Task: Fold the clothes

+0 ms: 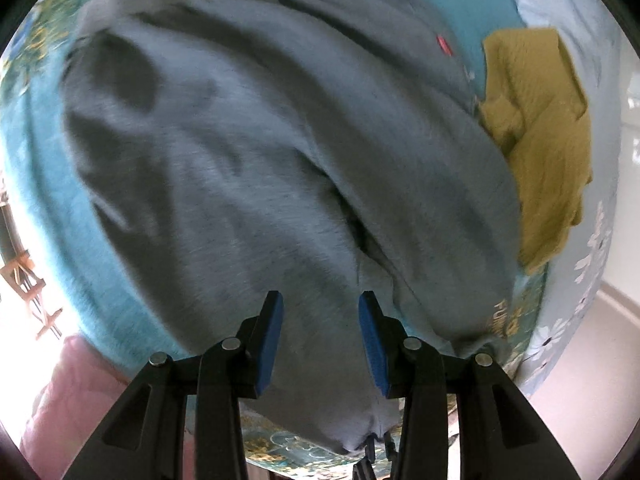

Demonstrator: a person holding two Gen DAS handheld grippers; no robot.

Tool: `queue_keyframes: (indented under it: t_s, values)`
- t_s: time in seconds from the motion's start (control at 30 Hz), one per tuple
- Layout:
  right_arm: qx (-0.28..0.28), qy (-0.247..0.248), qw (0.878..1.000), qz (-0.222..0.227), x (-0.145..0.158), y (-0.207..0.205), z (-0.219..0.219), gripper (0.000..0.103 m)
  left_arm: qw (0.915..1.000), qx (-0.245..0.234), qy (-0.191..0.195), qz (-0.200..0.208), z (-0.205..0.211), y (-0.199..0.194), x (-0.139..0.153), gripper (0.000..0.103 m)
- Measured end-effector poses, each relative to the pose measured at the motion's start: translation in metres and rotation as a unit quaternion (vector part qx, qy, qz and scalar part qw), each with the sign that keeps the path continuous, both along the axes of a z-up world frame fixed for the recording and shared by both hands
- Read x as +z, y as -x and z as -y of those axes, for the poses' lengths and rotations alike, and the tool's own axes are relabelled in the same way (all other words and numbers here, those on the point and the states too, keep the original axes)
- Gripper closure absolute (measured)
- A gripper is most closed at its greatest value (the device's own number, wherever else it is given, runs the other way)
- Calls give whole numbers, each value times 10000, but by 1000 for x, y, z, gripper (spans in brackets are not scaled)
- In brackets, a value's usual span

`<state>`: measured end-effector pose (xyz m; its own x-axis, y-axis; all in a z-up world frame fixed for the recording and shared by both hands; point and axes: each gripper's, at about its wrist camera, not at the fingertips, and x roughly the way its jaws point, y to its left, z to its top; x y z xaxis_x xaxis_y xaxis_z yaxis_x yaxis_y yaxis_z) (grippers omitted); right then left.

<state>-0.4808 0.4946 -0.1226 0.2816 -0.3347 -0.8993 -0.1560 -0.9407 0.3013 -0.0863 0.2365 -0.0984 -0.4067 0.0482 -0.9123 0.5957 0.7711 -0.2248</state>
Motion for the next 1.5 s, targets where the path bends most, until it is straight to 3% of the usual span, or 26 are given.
queue_keyframes:
  t_s: [0.17,0.3,0.4,0.57,0.73,0.9,1.07,1.13,1.23,1.27,1.3,1.33,1.43,1.5]
  values:
    - [-21,-187,9998,73,-10,3,6,75,9998,-85,-168,52,14,15,-21,63]
    - [-83,-269,9996,86,-9,13,10,98,9994,-154,-302,94,25,28,-39,63]
    - [-30,-278,9995,113,-4,18,13,98,9989,-205,-403,126,33,37,-51,63]
    - [72,-314,9992,255,2,26,12,98,9982,-229,-531,186,42,48,-68,96]
    - [266,-459,9978,388,8,26,5,98,9976,-329,-514,326,34,52,-58,99]
    - [335,-503,9957,704,29,22,-1,99,9974,-566,-410,172,36,59,-32,99]
    - [416,-216,9984,314,27,57,43,99,9991,-353,-157,-192,66,72,-40,99]
    - [446,-47,9987,235,21,69,58,99,9994,-306,-150,-33,76,79,-44,98]
    - [384,86,9990,193,14,81,68,93,9995,-6,-70,-315,77,84,-46,90]
    - [380,119,9991,163,14,83,69,84,9987,97,37,-489,77,86,-43,78]
    - [379,257,9989,59,20,86,67,69,9978,132,153,-625,77,88,-39,74]
    - [377,398,9985,-49,26,89,65,63,9961,136,328,-803,78,89,-33,72]
    - [410,789,9943,-594,59,98,43,60,9934,-78,686,-920,84,91,-9,71]
    - [422,661,9929,-899,74,104,14,60,9929,-233,863,-785,86,90,12,70]
